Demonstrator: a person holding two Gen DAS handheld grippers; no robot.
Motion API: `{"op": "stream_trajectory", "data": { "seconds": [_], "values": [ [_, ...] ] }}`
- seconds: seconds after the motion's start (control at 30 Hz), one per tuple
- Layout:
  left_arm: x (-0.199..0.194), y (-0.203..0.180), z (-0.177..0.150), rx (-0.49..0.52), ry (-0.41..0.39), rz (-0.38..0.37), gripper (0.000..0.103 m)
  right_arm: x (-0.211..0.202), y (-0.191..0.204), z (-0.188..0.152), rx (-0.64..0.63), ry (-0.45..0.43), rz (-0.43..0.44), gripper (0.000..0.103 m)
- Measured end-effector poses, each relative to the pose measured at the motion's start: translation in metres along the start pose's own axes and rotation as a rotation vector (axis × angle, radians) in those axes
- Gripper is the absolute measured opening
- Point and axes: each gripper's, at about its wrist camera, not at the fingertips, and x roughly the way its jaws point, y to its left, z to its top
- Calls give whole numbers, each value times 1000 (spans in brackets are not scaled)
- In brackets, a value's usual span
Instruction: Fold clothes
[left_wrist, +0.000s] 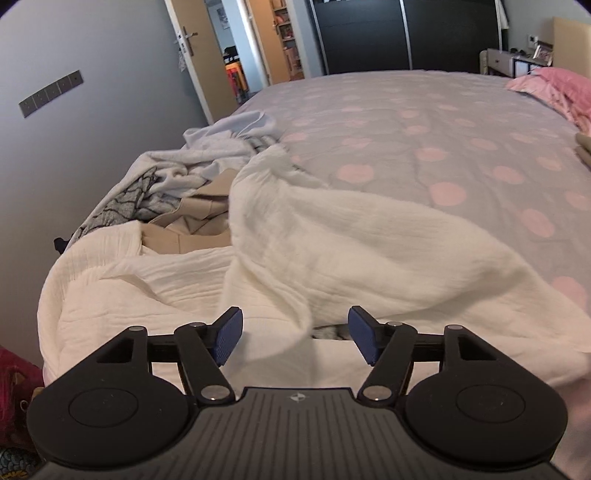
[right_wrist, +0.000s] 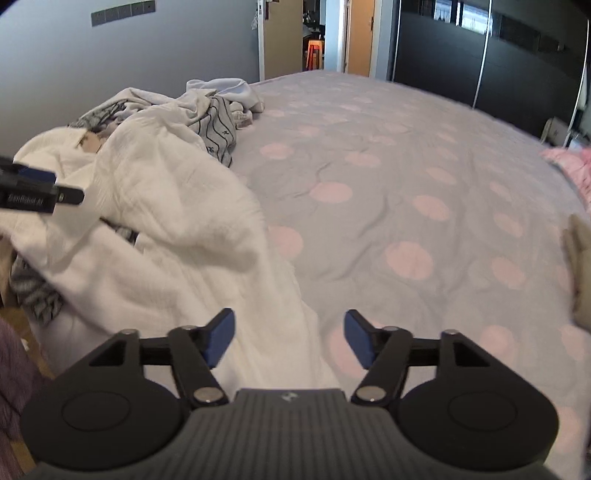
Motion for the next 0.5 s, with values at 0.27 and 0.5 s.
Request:
{"op": "stream_trajectory", "data": {
  "seconds": [0.27,0.5],
  "values": [
    [37,8,-13,-53,57,-6,40,80,2,4,94,63,26,73],
    [35,5,-3,-80,46,-101,3,70,9,-7,110,45,-33,6]
  ]
}}
